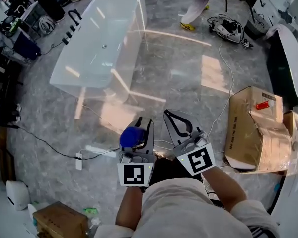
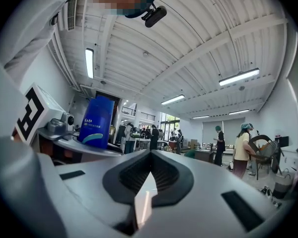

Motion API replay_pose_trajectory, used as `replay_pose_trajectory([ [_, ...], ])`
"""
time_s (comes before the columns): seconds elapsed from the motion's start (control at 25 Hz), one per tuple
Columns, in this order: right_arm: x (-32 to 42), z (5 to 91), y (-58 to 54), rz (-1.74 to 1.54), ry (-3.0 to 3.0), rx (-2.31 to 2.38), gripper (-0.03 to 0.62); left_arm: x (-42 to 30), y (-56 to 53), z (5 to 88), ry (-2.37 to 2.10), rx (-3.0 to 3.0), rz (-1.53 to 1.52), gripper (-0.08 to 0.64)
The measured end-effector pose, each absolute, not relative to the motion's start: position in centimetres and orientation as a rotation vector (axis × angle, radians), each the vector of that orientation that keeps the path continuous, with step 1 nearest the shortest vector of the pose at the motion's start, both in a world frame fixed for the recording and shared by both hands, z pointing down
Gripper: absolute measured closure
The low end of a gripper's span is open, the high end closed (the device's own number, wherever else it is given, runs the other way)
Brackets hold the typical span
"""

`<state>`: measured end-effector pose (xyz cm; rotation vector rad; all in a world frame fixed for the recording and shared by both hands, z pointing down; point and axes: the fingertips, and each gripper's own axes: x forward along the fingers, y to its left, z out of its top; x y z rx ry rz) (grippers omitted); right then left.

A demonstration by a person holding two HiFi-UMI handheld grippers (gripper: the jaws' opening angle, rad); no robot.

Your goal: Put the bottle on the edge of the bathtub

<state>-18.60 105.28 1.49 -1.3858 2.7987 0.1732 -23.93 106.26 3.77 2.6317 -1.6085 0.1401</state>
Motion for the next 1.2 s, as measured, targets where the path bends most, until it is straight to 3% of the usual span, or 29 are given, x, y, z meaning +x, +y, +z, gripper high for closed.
replay_pose_trajectory([
  [0.56,-18.1,3.8,94.4,0.189,2.794,-1.419,0.589,-25.1,95.3,6.7,-1.61,2.621,0.179,0.44],
  [1.2,-6.0,5.1,68.6,0.121,2.794,-1.524,0.589,-13.6,69.2,7.1,-1.542,2.638,0.204,0.44],
])
